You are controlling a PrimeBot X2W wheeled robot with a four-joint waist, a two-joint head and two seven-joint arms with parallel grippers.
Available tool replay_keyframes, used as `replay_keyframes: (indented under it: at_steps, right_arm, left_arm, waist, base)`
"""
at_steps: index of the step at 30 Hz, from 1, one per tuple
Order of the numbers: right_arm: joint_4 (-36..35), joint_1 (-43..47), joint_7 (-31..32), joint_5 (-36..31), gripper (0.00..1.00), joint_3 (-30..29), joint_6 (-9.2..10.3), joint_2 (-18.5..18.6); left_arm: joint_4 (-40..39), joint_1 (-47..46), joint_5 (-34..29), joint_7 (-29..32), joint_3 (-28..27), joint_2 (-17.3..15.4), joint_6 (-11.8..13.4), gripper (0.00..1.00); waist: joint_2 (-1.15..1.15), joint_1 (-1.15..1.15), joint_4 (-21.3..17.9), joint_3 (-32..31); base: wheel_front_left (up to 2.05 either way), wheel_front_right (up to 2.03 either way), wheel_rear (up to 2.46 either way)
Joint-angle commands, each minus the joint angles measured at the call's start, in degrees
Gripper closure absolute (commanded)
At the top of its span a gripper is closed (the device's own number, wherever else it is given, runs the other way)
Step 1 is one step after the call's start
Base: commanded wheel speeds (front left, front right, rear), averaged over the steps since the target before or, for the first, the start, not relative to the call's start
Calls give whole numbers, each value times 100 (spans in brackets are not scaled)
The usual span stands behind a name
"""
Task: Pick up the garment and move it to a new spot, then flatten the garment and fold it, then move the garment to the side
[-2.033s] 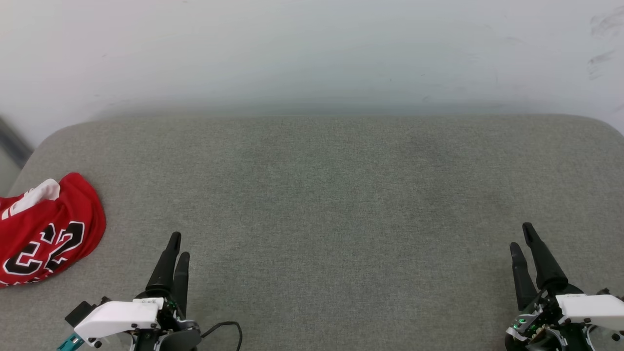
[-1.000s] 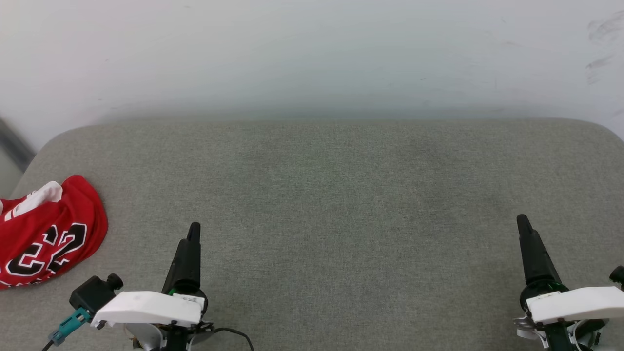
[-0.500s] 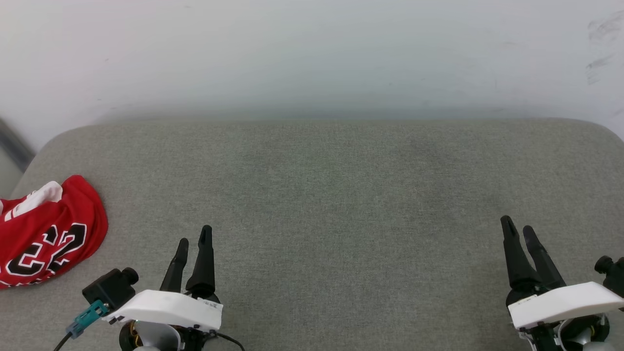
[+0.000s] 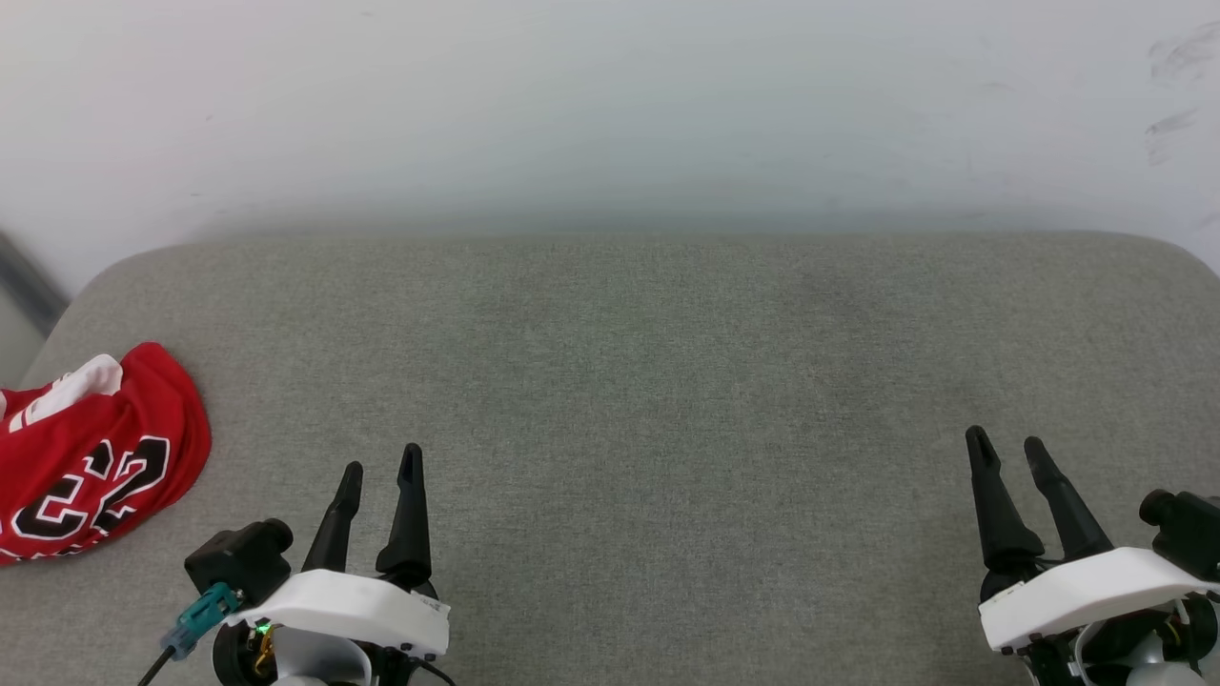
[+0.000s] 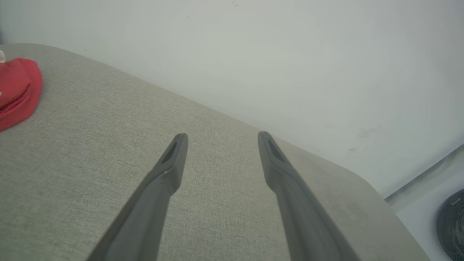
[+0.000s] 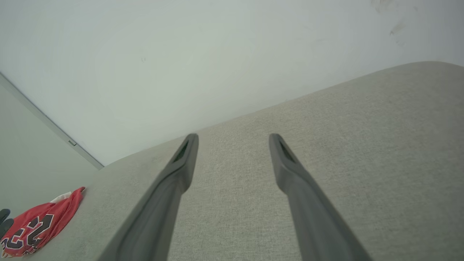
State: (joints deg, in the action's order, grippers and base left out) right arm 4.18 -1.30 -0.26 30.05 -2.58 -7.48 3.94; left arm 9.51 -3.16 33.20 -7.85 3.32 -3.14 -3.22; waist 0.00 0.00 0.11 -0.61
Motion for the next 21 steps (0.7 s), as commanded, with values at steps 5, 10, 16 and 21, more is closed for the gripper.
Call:
replay_keyframes:
  at_steps: [5, 10, 16, 21]
  right_arm:
    - [-100, -93, 1, -513, 0, 4, -1, 44]
    - [-138, -94, -31, -872, 0, -9, -1, 27]
    - [-179, -97, -69, -1249, 0, -14, -1, 0]
    - [-205, -97, -84, -1551, 0, -15, -1, -22]
  left_arm:
    - [-26, -6, -493, -126, 50, -61, 82, 0]
    - [-23, 1, -806, -200, 85, -76, 128, 0]
    - [-20, 4, -1166, -283, 112, -100, 200, 0]
    - [-5, 8, -1435, -352, 145, -115, 237, 0]
  waist:
    - [0, 0, -4, -4]
    - [0, 0, -1, 3]
    - [0, 0, 6, 5]
    - [0, 0, 17, 2]
  base:
    - [0, 0, 0]
    - [0, 0, 0]
    - [0, 0, 0]
    - [0, 0, 0]
